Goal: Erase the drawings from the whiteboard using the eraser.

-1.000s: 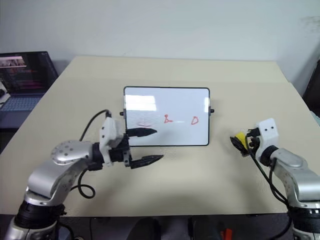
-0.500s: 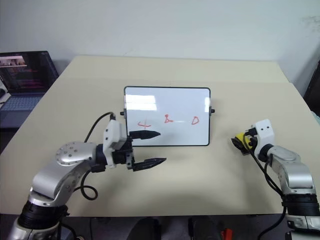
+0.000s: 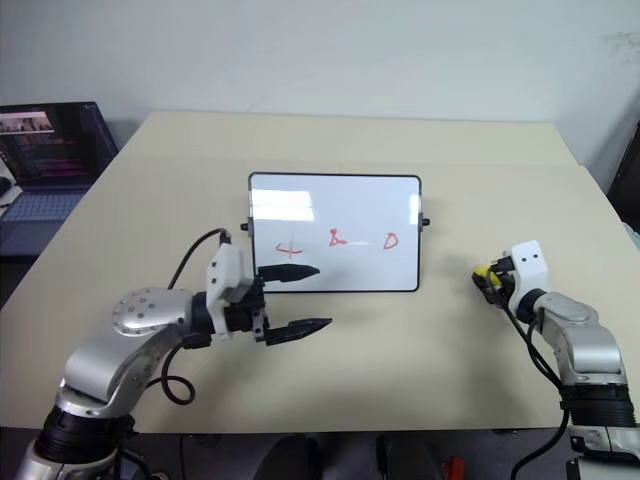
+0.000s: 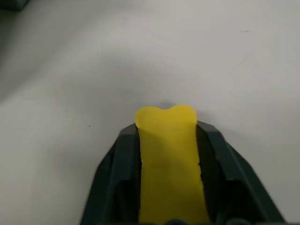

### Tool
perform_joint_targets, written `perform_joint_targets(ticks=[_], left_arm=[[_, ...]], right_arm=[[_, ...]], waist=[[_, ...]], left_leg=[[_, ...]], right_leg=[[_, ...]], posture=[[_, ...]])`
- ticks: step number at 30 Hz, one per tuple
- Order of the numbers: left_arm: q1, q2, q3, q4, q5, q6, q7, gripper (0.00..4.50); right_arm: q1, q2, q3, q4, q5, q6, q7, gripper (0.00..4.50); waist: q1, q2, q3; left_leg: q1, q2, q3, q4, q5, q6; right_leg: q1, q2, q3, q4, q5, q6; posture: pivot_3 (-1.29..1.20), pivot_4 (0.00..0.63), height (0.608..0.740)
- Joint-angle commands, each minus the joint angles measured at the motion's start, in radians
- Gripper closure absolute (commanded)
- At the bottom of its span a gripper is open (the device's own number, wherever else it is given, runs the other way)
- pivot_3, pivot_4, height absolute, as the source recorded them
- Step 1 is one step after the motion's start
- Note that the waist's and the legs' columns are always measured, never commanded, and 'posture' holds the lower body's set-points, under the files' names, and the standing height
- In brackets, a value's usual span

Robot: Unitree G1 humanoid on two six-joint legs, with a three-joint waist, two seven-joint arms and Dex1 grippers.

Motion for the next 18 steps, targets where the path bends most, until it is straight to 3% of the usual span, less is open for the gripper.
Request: perform_joint_targets(ticks=[1, 7, 14, 18], left_arm=[[0.001, -0.003, 0.015, -0.034, -0.012, -0.003, 0.009, 0.0], [0.022, 0.002, 0.022, -0.05, -0.023, 0.021, 0.029, 0.0], [0.134, 0.024, 0.096, -0.108, -0.033, 0.05, 0.077, 0.0], [0.204, 0.023, 0.164, -0.126, -0.027, 0.05, 0.133, 0.0]], right_arm=[[-0.013, 0.006, -0.037, -0.033, 0.011, -0.004, -0.007, 3.36], [0.058, 0.007, -0.044, -0.177, 0.016, 0.014, -0.011, 3.36], [0.234, 0.003, -0.018, -0.551, 0.051, 0.091, -0.006, 3.36], [0.253, 0.011, 0.012, -0.716, 0.087, 0.156, -0.02, 3.38]], waist=[[0.0, 0.0, 0.0], [0.0, 0.0, 0.0], [-0.002, 0.001, 0.0], [-0.001, 0.001, 0.001]], left_leg=[[0.0, 0.0, 0.0, 0.0, 0.0, 0.0], [0.0, 0.0, -0.002, 0.0, 0.0, 0.0], [0.0, 0.001, -0.003, 0.0, 0.0, 0.0], [0.001, 0.001, -0.003, 0.0, 0.0, 0.0]], right_leg=[[0.0, 0.0, 0.0, 0.0, 0.0, 0.0], [0.0, 0.0, 0.0, 0.0, 0.0, 0.0], [0.0, -0.001, 0.0, 0.0, -0.001, 0.001], [0.0, 0.0, -0.001, 0.001, -0.003, 0.005]], posture=[[0.0, 0.15, 0.74], [0.0, 0.15, 0.74], [0.0, 0.15, 0.74], [0.0, 0.15, 0.74]])
